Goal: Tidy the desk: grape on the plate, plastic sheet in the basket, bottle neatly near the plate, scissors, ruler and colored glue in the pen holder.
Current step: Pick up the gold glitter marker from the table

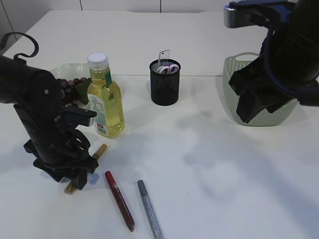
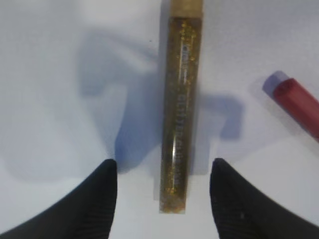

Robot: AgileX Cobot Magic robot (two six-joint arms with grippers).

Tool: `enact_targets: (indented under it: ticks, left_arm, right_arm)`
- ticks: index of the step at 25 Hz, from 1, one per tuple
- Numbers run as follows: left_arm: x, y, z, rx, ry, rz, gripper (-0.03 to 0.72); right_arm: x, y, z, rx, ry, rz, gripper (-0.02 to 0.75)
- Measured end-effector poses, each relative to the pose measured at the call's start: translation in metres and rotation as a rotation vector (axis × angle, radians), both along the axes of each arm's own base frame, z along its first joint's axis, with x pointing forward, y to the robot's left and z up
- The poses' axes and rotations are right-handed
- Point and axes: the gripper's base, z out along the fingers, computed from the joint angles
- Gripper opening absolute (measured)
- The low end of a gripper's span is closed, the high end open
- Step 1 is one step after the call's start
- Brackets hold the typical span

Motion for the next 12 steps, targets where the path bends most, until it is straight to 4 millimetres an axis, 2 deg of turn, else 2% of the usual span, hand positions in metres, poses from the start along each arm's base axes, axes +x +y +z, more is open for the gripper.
enact_targets:
  ticks: [6,12]
  left_arm:
    - [0.0006,0.0002,-0.0056,0.008,0.008,-0.002,0.417]
    - [0.001,0.0004,-0.0056,0.011,0.003,-0.006,0.275]
  right_arm:
    - [0.0003,-0.0006,0.0,-0.007,-0.003,0.001,0.423]
    - [0.0003,-0.0006,0.0,-0.007,-0.003,0.001,0.423]
